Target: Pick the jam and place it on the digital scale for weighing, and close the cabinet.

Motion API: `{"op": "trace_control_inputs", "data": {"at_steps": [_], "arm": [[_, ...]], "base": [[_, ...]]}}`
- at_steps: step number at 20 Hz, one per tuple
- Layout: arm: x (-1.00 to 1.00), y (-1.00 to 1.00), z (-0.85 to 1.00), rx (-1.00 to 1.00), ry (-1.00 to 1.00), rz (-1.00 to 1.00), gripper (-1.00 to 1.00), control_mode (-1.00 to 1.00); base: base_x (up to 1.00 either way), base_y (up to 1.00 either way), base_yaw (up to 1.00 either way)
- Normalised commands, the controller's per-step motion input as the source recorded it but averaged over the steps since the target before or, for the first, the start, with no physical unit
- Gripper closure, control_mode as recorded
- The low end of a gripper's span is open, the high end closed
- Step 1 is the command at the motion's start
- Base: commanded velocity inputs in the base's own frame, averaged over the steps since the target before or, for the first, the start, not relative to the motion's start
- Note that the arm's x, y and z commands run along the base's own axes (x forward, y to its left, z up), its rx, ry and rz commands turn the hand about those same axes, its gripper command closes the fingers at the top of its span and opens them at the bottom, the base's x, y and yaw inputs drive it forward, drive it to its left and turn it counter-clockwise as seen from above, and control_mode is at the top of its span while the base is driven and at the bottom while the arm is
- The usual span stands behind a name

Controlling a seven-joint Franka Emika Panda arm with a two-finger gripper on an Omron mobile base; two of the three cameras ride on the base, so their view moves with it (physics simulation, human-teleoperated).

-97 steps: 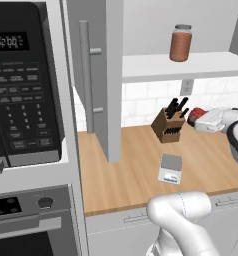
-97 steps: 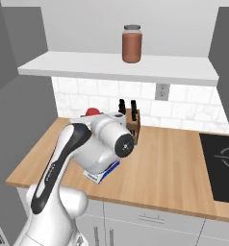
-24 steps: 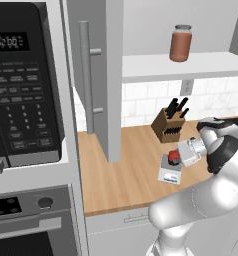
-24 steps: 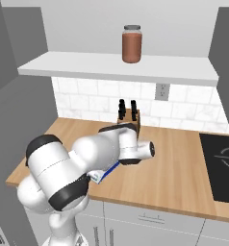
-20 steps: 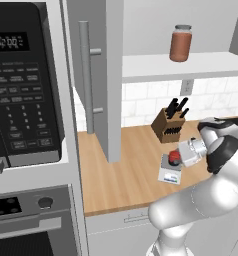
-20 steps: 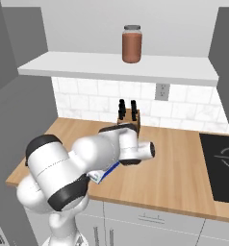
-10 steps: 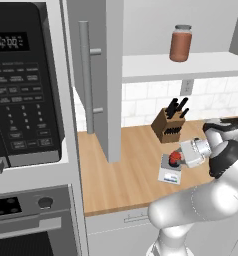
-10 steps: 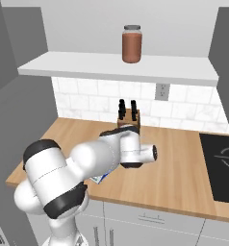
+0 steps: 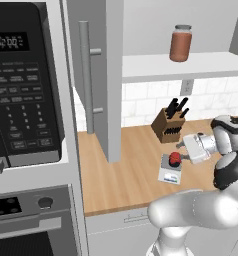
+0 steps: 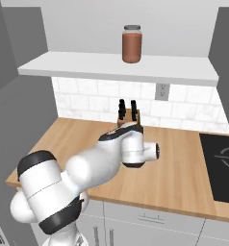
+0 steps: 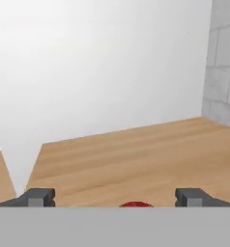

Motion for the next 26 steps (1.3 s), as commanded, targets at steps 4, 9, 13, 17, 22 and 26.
{"op": "trace_control_inputs", "data": {"at_steps": [4, 9, 13, 17, 22, 26], "arm": [[-0.66, -0.18, 0.86, 0.22, -0.42, 0.00, -1.00, -1.00], [-0.67, -0.25, 0.97, 0.32, -0.58, 0.00, -1.00, -1.00], [-0.59, -0.38, 0.98, 0.39, -0.55, -0.04, -1.00, -1.00], [-0.50, -0.48, 0.83, 0.42, -0.33, -0.20, -1.00, -1.00], [-0.29, -0.74, 0.50, 0.44, -0.12, -0.23, -1.00, -1.00], [-0.33, -0.49, 0.28, 0.27, -0.06, -0.27, -1.00, -1.00]], "base": [[0.00, 0.00, 0.00], [0.00, 0.00, 0.00], [0.00, 0.00, 0.00], [0.00, 0.00, 0.00], [0.00, 0.00, 0.00], [0.00, 0.00, 0.00]]}}
